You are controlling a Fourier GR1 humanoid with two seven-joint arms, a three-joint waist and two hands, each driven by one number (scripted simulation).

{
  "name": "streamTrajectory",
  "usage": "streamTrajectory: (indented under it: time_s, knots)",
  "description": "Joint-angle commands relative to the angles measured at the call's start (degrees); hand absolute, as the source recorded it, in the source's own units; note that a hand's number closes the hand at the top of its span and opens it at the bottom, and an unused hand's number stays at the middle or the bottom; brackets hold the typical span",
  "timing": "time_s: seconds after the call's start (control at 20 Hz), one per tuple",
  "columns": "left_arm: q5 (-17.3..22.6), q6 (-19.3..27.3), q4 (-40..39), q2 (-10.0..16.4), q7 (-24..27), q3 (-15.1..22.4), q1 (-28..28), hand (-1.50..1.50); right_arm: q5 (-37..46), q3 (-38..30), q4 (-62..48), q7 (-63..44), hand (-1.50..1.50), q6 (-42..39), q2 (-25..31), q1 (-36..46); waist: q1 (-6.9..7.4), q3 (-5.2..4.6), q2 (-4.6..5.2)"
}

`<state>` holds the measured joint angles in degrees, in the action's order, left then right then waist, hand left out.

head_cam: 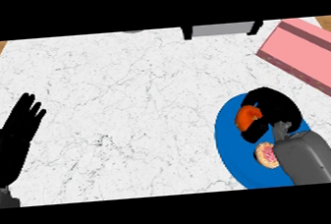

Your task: Pick the squash from the plate and place it in the cardboard box

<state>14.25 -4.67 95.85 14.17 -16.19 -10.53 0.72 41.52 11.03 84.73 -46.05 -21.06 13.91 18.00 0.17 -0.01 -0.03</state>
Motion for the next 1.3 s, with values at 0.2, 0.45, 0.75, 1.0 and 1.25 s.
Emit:
streamTrajectory:
  time_s: [0.2, 0.45, 0.75, 1.0, 1.25]
  knots:
    - [-1.2, 1.2, 3.3, -1.6, -3.7, 1.2, 1.4, 0.0, 2.6, 0.3, -5.9, 8.8, 1.5, -0.7, -0.1, 4.3, 0.31, 0.03, 0.08]
    - [-0.1, -0.6, 0.9, 0.0, -2.6, -0.1, 2.2, 0.0, 1.2, 6.7, -7.0, 28.8, 1.5, -7.2, 7.6, 7.2, 1.4, 0.1, 0.36]
    - [-0.8, 0.3, 0.0, -1.1, -2.3, -0.2, 3.5, 0.0, 8.1, 5.7, -19.3, 38.3, 1.5, 1.0, 8.5, 14.7, 0.53, 0.04, 0.2]
    - [-1.2, 0.6, 3.7, -1.6, -3.4, -0.3, -0.1, 0.0, 7.5, 3.1, -8.3, 37.7, 1.5, 2.7, 8.6, 11.1, -0.18, 0.02, -0.17]
    - [-1.6, -0.7, 0.7, -1.5, -0.3, -0.9, -0.4, 0.0, 4.9, -0.4, 3.0, 35.0, 1.5, -0.5, 8.8, 14.2, -0.61, -0.01, -0.38]
